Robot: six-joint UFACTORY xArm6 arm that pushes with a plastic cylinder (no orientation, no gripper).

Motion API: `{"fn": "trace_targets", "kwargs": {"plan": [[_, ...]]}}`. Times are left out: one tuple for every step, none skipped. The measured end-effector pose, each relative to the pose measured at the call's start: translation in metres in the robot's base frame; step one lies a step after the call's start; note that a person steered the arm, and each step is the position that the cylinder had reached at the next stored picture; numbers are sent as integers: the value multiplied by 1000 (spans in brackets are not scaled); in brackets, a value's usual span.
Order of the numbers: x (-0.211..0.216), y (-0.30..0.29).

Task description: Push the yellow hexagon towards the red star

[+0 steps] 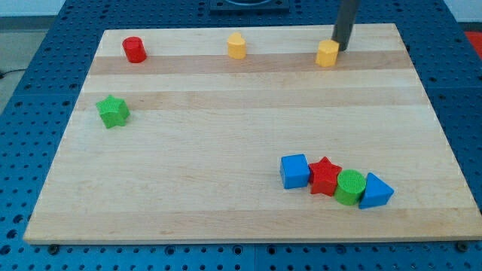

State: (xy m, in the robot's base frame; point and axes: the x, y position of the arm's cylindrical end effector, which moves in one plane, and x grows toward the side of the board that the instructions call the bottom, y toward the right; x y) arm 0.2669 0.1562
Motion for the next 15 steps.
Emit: {"fn": "trace_targets", "kwargs": {"plan": [[17, -2], [14, -12], [-9, -57], [45, -63], [61, -23], [56, 26], [56, 29], [106, 17], [107, 33], [106, 67], [146, 48], [155, 14], [143, 11], [169, 5], [213, -3]]}}
